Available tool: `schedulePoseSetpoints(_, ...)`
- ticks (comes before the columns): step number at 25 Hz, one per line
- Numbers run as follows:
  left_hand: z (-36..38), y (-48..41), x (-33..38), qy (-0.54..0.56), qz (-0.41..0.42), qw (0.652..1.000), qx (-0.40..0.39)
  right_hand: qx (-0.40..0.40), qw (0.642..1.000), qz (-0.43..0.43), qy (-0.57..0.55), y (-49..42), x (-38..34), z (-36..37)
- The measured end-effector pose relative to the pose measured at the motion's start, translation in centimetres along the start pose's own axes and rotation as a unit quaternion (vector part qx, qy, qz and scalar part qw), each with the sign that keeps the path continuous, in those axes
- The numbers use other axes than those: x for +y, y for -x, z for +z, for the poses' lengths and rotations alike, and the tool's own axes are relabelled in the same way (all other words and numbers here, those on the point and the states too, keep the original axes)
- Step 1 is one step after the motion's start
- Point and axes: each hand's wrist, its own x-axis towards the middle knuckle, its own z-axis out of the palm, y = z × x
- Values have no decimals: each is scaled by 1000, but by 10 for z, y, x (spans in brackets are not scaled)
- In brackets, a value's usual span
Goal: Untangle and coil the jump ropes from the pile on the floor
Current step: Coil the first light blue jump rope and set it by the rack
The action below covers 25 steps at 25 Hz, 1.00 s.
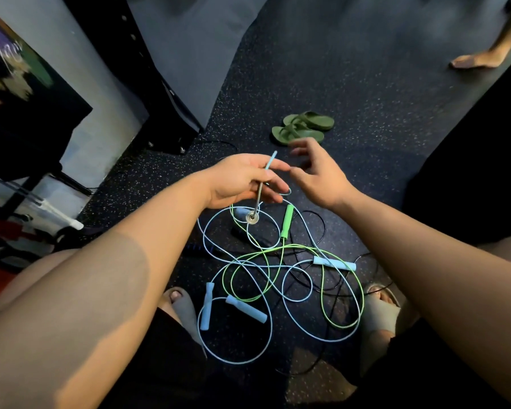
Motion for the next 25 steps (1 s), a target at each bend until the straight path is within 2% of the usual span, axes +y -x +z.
schedulePoseSetpoints(4, 2, 5, 7, 92, -16, 995, -26, -68, 997, -34, 25, 0, 3, 4)
schedulePoseSetpoints(6, 1, 4, 7, 117, -28, 992, -29, -63, 997, -27, 20, -2, -2, 7)
schedulePoseSetpoints(10, 4, 5, 6, 123, -68, 990, -34, -37, 987, 22, -153, -3, -12, 9)
schedulePoseSetpoints(15, 14, 7, 5, 76, -66, 994, -51, -28, 979, -16, -203, -8, -25, 10)
schedulePoseSetpoints(17, 14, 8, 8, 91, -45, 994, -44, -36, 972, 19, -231, -6, -20, 9)
schedulePoseSetpoints(19, 12, 9, 14, 152, -23, 988, -32, -65, 963, 68, -253, 0, -9, 6)
schedulePoseSetpoints(22, 6, 10, 23, 289, 23, 957, -1, -109, 969, 97, -200, 10, 8, 8)
schedulePoseSetpoints(25, -2, 6, 23, 345, 71, 936, 1, -142, 987, 64, -44, 14, 14, 16)
